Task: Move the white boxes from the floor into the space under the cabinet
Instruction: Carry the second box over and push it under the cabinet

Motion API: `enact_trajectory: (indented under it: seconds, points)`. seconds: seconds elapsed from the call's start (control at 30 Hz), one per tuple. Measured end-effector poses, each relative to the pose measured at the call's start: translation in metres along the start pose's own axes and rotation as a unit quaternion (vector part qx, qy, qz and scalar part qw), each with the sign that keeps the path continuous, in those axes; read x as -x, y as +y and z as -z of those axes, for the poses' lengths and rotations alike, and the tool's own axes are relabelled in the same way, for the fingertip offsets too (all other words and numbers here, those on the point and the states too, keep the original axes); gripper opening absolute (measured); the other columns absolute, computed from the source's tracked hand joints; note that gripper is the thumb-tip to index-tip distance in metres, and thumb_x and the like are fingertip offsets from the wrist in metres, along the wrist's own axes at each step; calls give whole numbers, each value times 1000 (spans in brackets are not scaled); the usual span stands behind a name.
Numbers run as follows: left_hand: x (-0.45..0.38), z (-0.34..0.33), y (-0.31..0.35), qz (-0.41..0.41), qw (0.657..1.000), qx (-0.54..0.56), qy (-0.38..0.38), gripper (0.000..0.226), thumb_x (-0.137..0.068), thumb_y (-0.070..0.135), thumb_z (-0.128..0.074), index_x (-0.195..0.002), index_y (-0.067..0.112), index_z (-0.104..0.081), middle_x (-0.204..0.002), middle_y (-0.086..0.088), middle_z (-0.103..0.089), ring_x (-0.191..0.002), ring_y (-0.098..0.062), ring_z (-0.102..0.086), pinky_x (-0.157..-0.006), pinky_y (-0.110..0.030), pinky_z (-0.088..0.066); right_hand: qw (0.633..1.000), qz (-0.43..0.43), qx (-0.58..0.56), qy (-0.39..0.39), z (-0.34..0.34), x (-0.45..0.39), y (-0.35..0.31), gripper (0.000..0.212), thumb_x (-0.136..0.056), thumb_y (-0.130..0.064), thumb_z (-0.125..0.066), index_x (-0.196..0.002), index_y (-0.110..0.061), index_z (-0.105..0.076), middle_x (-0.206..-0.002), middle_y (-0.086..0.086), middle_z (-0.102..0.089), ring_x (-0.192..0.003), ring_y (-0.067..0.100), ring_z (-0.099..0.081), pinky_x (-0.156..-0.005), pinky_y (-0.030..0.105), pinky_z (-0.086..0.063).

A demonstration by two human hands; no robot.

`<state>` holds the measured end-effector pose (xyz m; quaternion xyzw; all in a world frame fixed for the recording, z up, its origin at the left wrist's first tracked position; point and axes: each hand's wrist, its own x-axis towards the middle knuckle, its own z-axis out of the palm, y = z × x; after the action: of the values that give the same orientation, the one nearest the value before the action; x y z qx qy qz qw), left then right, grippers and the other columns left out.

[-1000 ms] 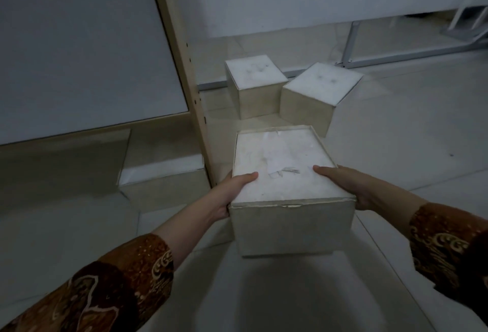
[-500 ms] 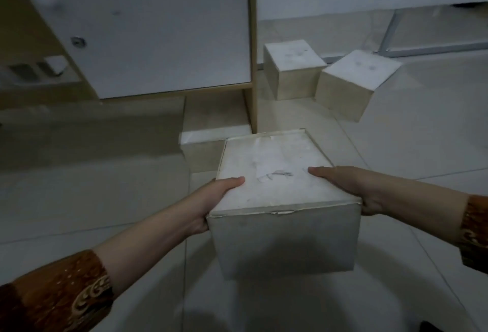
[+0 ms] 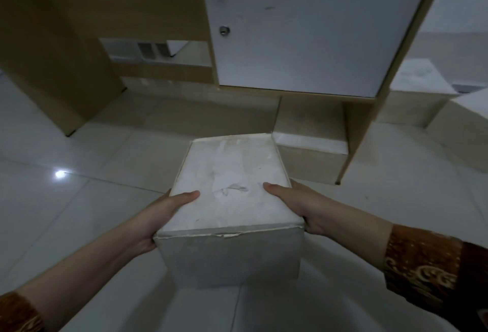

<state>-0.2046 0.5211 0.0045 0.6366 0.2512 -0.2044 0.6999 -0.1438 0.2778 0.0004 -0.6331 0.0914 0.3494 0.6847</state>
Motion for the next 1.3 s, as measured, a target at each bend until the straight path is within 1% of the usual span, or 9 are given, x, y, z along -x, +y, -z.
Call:
enact_trajectory:
  seconds: [0.13,0.43,0.57,0.73,0.83,0.9,0.97,1.07,1.3]
  points:
    - [-37,30,0,-43,998,-16,34,41,-89,28,-57,-129,20,-54,-109,-4,-74,-88,-20,-73,-71,-32,-56,999,44,-14,2,-20,-55,6,39,-88,-18,-64,-124,-17,-50,-97,1,-66,-75,11,-64,-49,17,-54]
    - [-158,54,20,-74,995,-64,16,44,-89,26,-60,-132,25,-50,-120,-4,-67,-100,-23,-67,-79,-34,-54,981,123,45,141,-14,-152,20,67,-80,-35,-71,-138,-22,-41,-131,4,-58,-110,22,-60,-93,38,-52]
    - [-182,56,26,-160,978,-120,65,39,-88,20,-62,-127,26,-55,-114,0,-67,-93,-15,-66,-75,-28,-52,958,172,121,194,-24,-158,16,64,-88,-22,-63,-143,-15,-31,-129,0,-51,-111,14,-49,-97,24,-39]
    - [-192,51,11,-328,866,-303,226,27,-88,10,-57,-114,9,-66,-109,-7,-67,-95,-25,-65,-82,-22,-43,887,227,319,247,-33,-156,41,53,-96,-10,-46,-146,-7,-27,-158,10,-14,-145,20,-15,-110,15,-4]
    - [-181,53,-5,-402,746,-480,228,27,-90,22,-49,-106,10,-68,-122,-13,-61,-109,-30,-61,-85,-30,-46,783,242,530,218,-43,-145,58,47,-99,-31,-33,-142,-12,-36,-160,10,-1,-148,25,2,-120,43,-6]
    - [-172,49,-25,-405,674,-582,205,51,-95,41,-32,-117,9,-65,-128,-18,-61,-120,-34,-57,-96,-39,-41,675,276,654,201,-49,-141,65,56,-100,-38,-14,-135,-12,-49,-153,13,-32,-143,27,-27,-115,50,-26]
    - [-165,43,-47,-391,623,-654,179,69,-96,51,-15,-133,7,-54,-139,-22,-52,-131,-37,-48,-108,-43,-25,642,258,700,177,-50,-140,69,68,-100,-39,-2,-129,-11,-56,-138,12,-55,-129,25,-49,-107,48,-40]
    - [-162,40,-61,-390,597,-682,163,76,-93,61,-15,-145,10,-37,-151,-21,-34,-142,-36,-27,-113,-45,-11,589,256,752,149,-42,-143,73,56,-98,-41,-19,-135,-10,-47,-138,16,-53,-128,30,-50,-103,47,-41]
    - [-203,38,-30,-376,589,-700,147,68,-85,52,-34,-138,9,-40,-142,-23,-48,-131,-40,-46,-103,-51,-42,543,273,776,171,-27,-178,54,52,-92,-36,-30,-136,-11,-40,-138,16,-54,-127,30,-51,-103,44,-41]
